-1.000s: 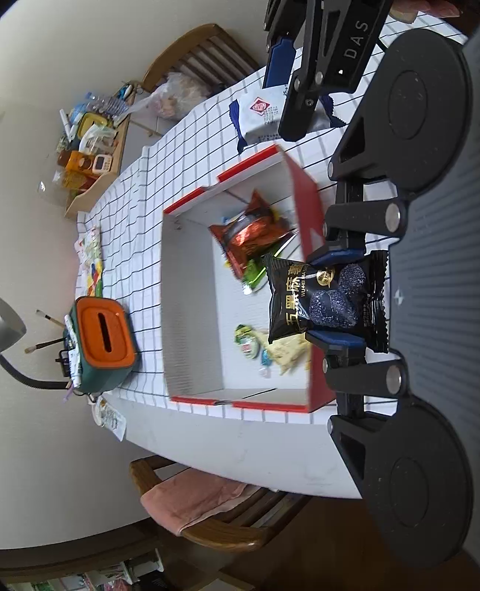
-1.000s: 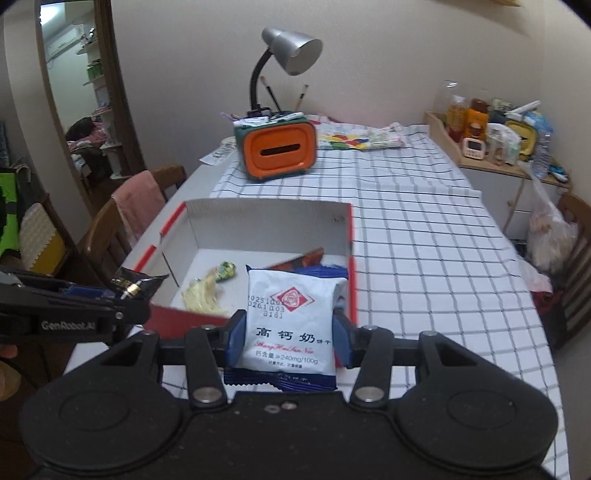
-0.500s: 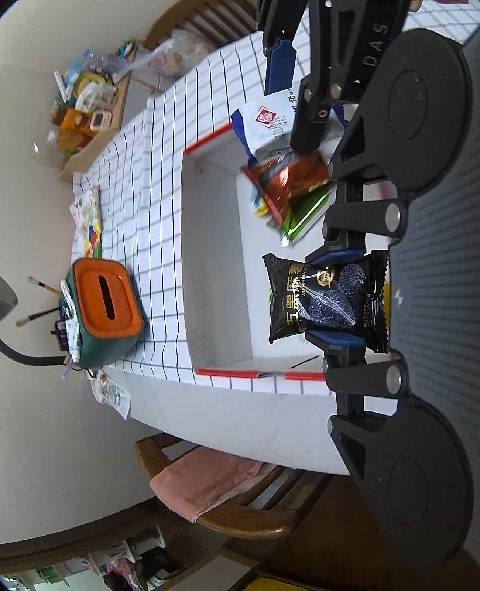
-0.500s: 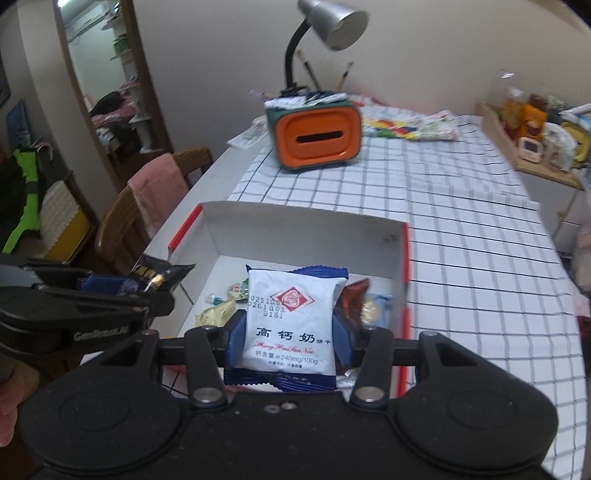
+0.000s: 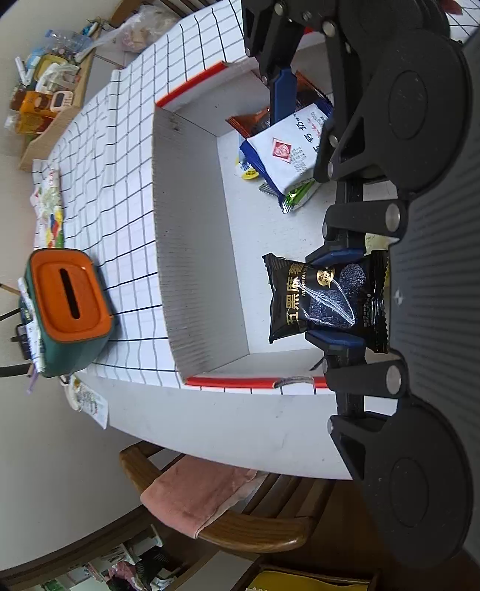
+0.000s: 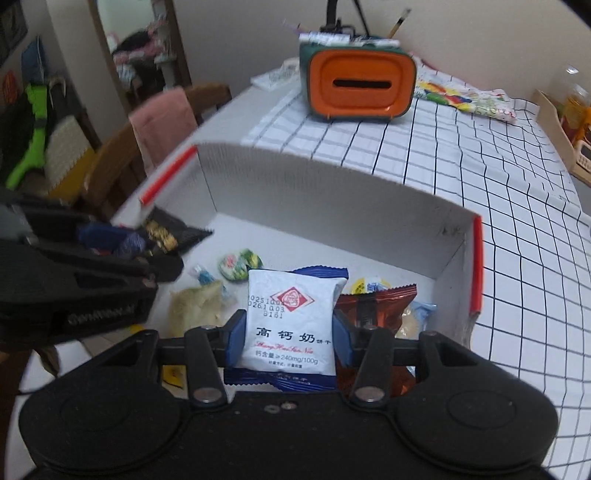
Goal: Organize snacks
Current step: 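Carry black sesame packet and white milk packet into the red box, open both tools, then withdraw both tools from the box toward the remaining snacks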
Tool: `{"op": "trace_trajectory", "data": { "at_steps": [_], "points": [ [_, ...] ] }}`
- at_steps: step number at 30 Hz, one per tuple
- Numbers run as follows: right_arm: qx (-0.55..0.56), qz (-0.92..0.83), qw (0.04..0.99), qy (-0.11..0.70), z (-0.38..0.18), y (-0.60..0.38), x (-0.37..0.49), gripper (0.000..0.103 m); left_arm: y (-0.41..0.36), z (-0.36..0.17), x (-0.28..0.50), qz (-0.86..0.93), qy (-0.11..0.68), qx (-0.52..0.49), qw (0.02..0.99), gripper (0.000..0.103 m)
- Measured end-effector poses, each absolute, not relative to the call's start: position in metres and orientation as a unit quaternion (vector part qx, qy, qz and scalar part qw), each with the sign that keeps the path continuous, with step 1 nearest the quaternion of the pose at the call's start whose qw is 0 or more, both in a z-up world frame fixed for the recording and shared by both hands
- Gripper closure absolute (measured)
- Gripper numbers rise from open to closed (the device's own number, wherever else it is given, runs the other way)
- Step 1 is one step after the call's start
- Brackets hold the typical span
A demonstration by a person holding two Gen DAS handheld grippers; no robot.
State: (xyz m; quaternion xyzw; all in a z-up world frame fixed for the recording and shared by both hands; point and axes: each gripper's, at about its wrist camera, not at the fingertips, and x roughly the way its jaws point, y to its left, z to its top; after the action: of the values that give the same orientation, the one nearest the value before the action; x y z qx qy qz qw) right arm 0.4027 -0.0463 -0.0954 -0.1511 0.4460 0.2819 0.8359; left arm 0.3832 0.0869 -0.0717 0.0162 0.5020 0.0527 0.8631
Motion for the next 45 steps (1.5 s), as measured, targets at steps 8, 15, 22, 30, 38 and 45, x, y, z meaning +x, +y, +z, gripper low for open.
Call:
{"op": "trace_trajectory", "data": {
  "at_steps": [8,15,22,30,38,45],
  "points": [
    [-0.215,0.277,0.833,0.428,-0.103,-0.03,0.396,0.056,0.076,-0.09,0.392,0.054,0.526,0.054,0.847,0.067],
    [-0.223,0.269,0.833,0.429,-0.104,-0.029,0.395,0.056,0.071,-0.091,0.393,0.051,0.529,0.066,0.845,0.066],
    [-0.219,0.261,0.838,0.427,-0.099,-0.032,0.391,0.053,0.075,-0.084,0.391,0.055,0.523,0.057,0.848,0.053],
    [-0.18,0.259,0.85,0.421,-0.079,-0.049,0.381,0.049,0.081,-0.065,0.376,0.043,0.505,0.028,0.861,0.048],
    [-0.135,0.266,0.862,0.41,-0.058,-0.069,0.362,0.041,0.081,-0.044,0.351,0.028,0.478,0.022,0.877,0.042],
    [-0.102,0.271,0.872,0.394,-0.041,-0.082,0.34,0.025,0.081,-0.023,0.324,0.015,0.449,0.016,0.893,0.035]
  ]
}}
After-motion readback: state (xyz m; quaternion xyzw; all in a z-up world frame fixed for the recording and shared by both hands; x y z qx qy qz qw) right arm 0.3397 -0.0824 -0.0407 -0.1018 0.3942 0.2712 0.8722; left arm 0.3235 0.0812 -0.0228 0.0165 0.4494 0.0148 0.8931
